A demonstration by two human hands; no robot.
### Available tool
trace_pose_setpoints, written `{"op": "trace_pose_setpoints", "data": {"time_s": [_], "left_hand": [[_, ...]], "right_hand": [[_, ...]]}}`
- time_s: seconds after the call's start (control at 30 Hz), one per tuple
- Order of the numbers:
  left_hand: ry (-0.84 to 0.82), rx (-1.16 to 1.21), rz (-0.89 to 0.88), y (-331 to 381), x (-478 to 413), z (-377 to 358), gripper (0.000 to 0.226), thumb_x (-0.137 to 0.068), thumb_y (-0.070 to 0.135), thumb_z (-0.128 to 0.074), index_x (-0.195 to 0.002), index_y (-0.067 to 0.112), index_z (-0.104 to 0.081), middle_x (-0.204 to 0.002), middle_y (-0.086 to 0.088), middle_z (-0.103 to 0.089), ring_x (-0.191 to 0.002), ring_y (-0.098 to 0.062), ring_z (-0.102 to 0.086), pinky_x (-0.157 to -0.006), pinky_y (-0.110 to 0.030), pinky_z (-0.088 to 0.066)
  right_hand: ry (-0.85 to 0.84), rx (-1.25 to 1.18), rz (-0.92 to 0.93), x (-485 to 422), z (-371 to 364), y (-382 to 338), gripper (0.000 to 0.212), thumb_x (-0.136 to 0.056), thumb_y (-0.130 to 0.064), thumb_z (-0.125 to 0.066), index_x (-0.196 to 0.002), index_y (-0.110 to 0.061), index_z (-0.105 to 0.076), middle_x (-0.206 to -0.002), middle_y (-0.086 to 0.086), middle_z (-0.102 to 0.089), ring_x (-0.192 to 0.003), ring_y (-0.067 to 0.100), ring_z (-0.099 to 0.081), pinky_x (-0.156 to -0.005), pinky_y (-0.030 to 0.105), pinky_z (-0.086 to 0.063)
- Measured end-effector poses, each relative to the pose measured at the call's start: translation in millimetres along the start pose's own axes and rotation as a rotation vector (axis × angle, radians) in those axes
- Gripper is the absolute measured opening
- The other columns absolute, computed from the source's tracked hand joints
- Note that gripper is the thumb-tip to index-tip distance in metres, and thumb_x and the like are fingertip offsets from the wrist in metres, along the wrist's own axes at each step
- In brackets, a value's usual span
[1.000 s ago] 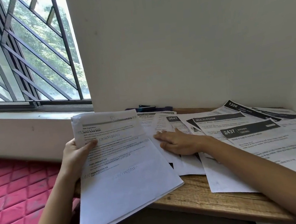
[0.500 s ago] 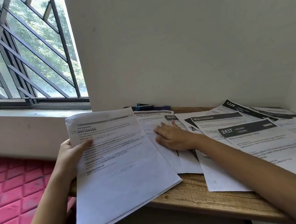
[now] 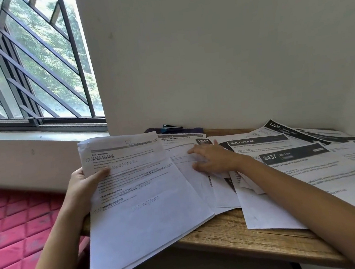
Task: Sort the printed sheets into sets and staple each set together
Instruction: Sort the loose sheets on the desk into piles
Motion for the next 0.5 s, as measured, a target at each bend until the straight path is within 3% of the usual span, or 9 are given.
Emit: {"op": "trace_pose_setpoints", "data": {"time_s": [0.07,0.13,0.23,0.5], "left_hand": [[-0.009,-0.016,0.0,-1,-1,0,0.015,-0.083,-0.002,-0.067,-0.095,0.007,-0.066,-0.087,-0.011,-0.072,-0.065,-0.021,-0.072,-0.055,-0.032,-0.06],[-0.016,-0.029,-0.004,-1,-1,0,0.016,-0.082,-0.002,-0.067,-0.095,0.007,-0.066,-0.089,-0.013,-0.072,-0.065,-0.021,-0.072,-0.054,-0.031,-0.059],[-0.01,-0.036,-0.006,-3,-2,0,0.016,-0.082,-0.002,-0.068,-0.095,0.007,-0.066,-0.09,-0.014,-0.071,-0.063,-0.02,-0.072,-0.052,-0.03,-0.058],[-0.02,-0.068,-0.001,-5,-6,2,0.028,-0.082,-0.002,-0.068,-0.11,-0.002,-0.063,-0.102,-0.021,-0.069,-0.081,-0.033,-0.069,-0.061,-0.034,-0.061]], "right_hand": [[-0.019,0.007,-0.038,2,0,8,0.048,-0.094,-0.045,-0.051,-0.139,-0.028,-0.044,-0.149,-0.001,-0.039,-0.14,0.021,-0.03,-0.117,0.05,-0.016],[-0.009,-0.056,-0.04,4,1,11,0.046,-0.094,-0.042,-0.053,-0.137,-0.026,-0.047,-0.144,-0.002,-0.045,-0.133,0.018,-0.039,-0.112,0.036,-0.029],[-0.002,-0.099,-0.045,7,3,13,0.044,-0.094,-0.039,-0.053,-0.136,-0.025,-0.048,-0.143,-0.003,-0.046,-0.129,0.016,-0.042,-0.104,0.028,-0.033],[-0.013,-0.164,-0.107,11,10,25,0.043,-0.088,-0.044,-0.063,-0.124,-0.026,-0.05,-0.129,0.002,-0.054,-0.122,0.017,-0.048,-0.093,0.028,-0.039]]}}
Point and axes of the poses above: each hand's wrist, its own x-axis away from the middle knuckle, its own z-axis out of the back of the hand, y = z × x, the point moved 4 cm from there along -x, towards the middle knuckle
